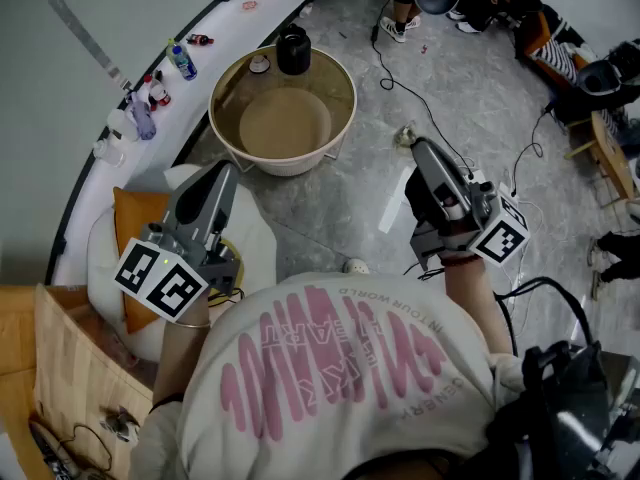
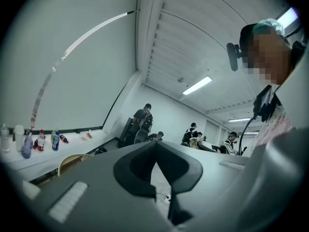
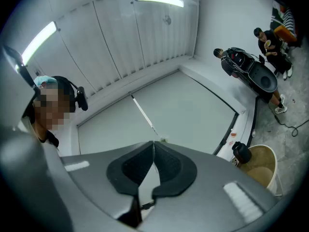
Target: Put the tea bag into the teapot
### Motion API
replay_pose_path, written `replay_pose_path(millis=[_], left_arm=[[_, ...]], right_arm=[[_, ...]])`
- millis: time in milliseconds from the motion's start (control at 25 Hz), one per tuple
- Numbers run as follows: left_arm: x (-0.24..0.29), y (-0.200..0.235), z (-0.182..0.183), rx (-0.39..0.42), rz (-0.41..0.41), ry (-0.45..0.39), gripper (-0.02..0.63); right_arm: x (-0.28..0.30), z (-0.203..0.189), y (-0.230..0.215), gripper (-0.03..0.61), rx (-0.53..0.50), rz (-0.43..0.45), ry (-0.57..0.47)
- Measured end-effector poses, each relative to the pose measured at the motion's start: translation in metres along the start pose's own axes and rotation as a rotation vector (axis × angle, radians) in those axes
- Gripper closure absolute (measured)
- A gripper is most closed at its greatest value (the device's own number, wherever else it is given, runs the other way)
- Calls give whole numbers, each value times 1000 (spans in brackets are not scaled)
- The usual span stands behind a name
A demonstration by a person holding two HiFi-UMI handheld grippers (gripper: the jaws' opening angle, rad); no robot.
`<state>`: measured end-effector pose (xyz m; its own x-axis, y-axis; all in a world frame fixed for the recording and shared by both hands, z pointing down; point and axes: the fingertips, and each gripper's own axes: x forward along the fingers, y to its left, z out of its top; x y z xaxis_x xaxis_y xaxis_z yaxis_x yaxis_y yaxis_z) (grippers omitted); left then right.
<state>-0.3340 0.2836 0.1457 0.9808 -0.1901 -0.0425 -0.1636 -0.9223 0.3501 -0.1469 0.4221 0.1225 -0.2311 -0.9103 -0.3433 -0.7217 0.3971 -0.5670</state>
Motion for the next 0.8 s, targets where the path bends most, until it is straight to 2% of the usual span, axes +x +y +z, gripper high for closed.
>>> replay_pose_path(millis=[640, 800], left_arm=[[-8, 29, 6, 13, 7, -9, 600], [0, 33, -6, 34, 15, 30, 600]], right_arm=[[22, -13, -11, 568, -3, -28, 11], [21, -14, -22, 568, -3, -45, 31]])
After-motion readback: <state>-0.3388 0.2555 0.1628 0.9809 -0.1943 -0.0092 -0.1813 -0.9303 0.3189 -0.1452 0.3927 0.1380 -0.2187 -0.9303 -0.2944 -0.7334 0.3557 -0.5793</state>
